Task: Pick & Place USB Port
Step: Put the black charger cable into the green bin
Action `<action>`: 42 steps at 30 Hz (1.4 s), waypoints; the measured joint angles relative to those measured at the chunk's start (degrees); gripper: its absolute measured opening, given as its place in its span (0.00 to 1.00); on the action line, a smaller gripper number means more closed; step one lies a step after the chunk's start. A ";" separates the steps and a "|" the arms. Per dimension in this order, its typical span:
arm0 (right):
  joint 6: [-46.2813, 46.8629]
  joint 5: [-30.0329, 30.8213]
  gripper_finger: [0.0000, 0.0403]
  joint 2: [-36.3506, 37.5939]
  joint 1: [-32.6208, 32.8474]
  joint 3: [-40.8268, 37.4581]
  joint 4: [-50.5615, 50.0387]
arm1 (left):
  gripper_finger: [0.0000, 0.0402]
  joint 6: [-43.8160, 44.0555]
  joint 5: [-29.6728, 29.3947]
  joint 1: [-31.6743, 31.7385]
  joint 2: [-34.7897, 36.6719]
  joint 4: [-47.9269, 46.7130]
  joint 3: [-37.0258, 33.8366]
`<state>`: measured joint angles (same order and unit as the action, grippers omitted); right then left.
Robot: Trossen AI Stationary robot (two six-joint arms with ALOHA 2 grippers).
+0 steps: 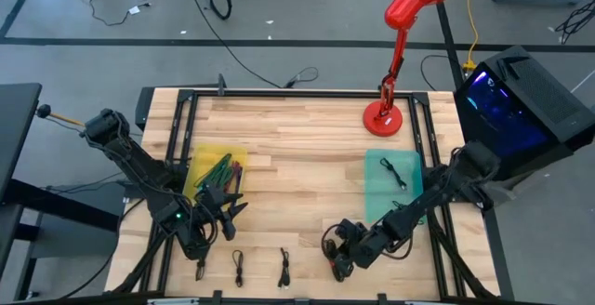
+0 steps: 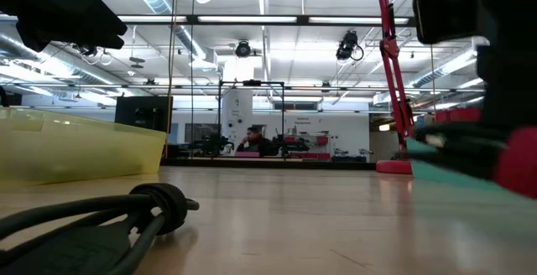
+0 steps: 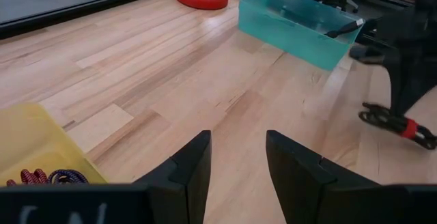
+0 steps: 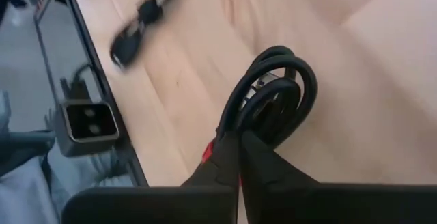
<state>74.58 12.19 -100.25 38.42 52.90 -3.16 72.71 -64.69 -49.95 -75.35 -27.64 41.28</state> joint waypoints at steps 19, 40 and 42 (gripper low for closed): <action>3.52 10.58 0.00 31.63 -9.35 0.04 -43.90 | 0.37 0.00 -0.09 0.02 0.00 0.07 0.00; 19.01 7.88 0.04 36.95 -15.70 0.05 -71.89 | 0.37 0.01 -0.17 0.02 0.00 0.02 0.00; 18.37 8.34 0.08 36.59 -15.74 0.07 -72.06 | 0.37 0.01 -0.17 0.02 0.00 0.02 0.00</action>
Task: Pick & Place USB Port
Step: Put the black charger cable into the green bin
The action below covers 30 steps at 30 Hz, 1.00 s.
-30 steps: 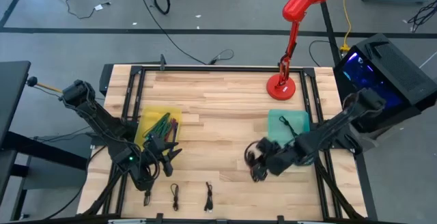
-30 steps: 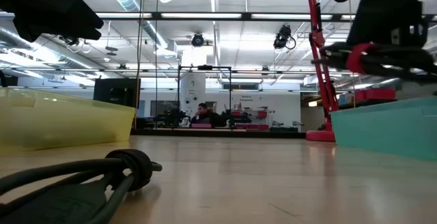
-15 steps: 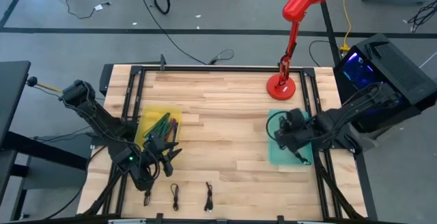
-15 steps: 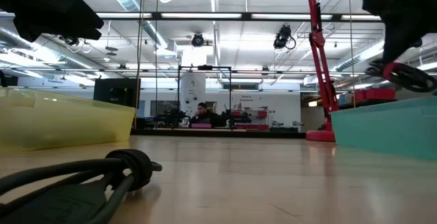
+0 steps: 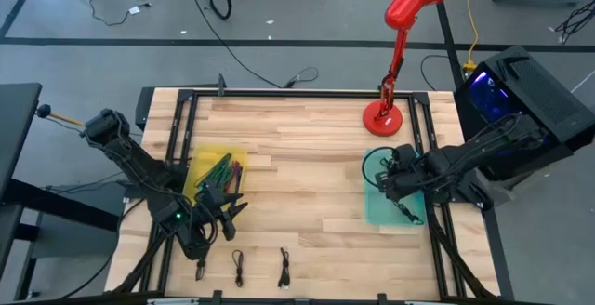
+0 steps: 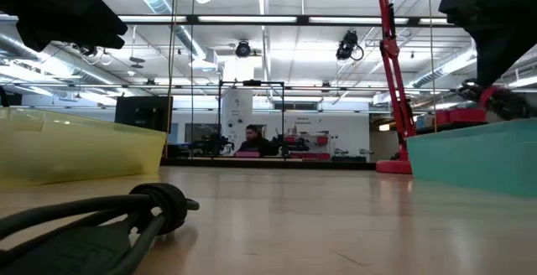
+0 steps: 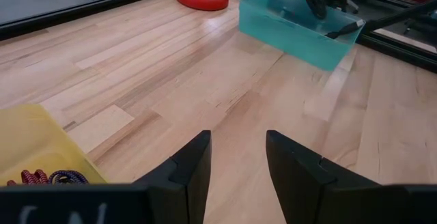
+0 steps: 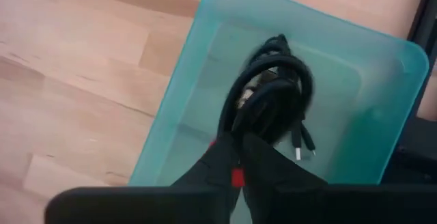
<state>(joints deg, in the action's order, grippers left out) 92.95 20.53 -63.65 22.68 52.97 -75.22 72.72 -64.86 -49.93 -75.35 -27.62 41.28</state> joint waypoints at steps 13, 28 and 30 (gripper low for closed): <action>-12.32 -0.39 0.39 -2.56 0.28 0.00 19.37 | 0.37 0.06 2.34 0.00 0.00 0.93 0.00; -38.16 4.39 0.30 -11.63 2.34 0.09 46.76 | 0.36 19.51 29.72 -2.75 -0.01 -1.78 -0.02; -39.68 4.40 0.28 -12.70 2.34 0.09 46.61 | 0.36 23.59 33.61 -4.30 -0.02 -2.53 -0.02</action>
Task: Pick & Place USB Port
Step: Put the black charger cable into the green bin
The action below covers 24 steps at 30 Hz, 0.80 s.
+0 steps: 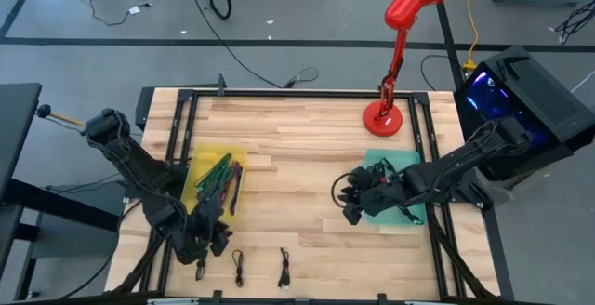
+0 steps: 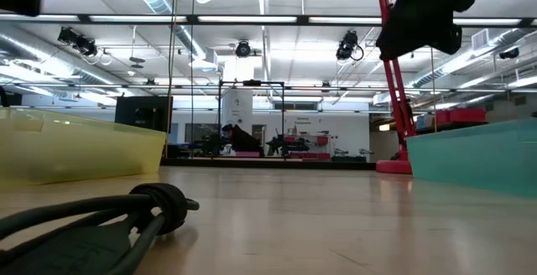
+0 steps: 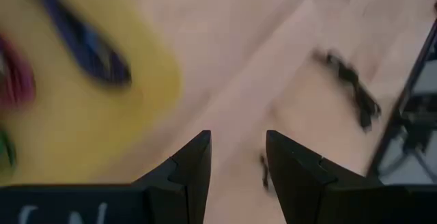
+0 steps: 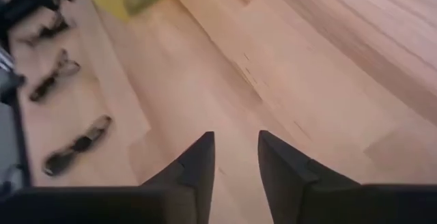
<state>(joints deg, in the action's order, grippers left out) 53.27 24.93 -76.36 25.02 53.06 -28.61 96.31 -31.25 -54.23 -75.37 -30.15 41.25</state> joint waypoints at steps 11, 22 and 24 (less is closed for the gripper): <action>-2.17 0.95 0.25 -2.16 -0.07 0.00 -3.70 | 0.36 16.33 4.32 -8.49 -1.52 -8.98 10.04; -1.75 4.16 0.24 -2.14 -0.07 0.00 -3.08 | 0.26 27.01 20.31 -11.65 -17.03 -21.46 21.45; -1.28 4.20 0.24 -2.14 -0.07 0.00 -3.07 | 0.26 27.17 23.44 -11.63 -19.89 -21.51 22.17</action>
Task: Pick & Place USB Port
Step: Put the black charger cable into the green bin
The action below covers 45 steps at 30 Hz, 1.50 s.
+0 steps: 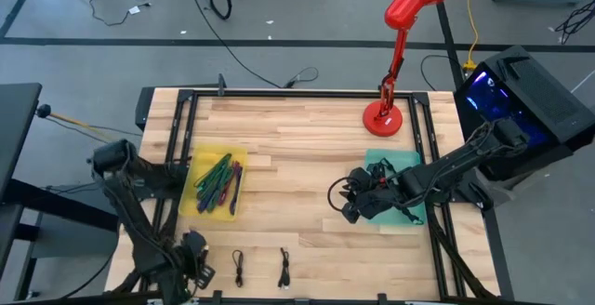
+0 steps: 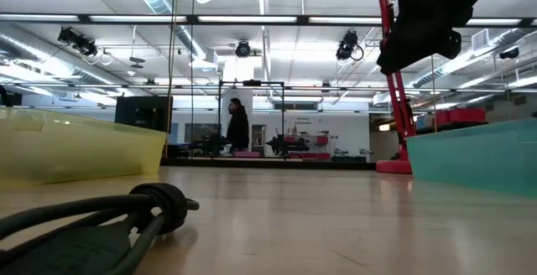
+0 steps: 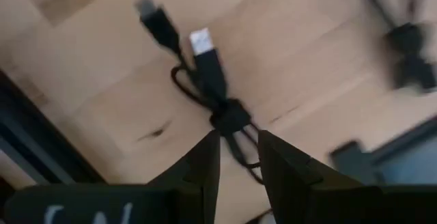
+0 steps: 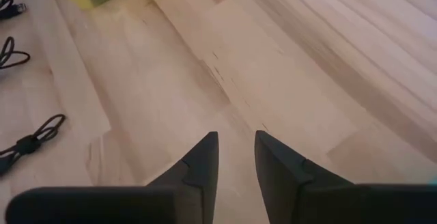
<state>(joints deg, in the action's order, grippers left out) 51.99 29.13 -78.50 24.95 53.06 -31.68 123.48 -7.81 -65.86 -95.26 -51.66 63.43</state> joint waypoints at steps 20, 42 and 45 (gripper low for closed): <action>0.01 1.96 0.25 0.00 0.00 -0.04 2.34 | 0.26 -1.12 1.09 0.22 -5.82 0.16 0.36; -0.01 3.38 0.25 0.04 0.00 -0.04 2.51 | 0.26 2.14 -4.97 0.56 -5.88 -9.58 0.38; -0.01 3.38 0.25 0.04 0.00 -0.04 2.51 | 0.26 2.39 -5.02 0.54 -5.88 -9.39 0.14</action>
<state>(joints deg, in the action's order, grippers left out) 51.98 32.51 -78.46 24.95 53.01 -29.17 125.88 -12.83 -65.32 -101.14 -61.05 63.57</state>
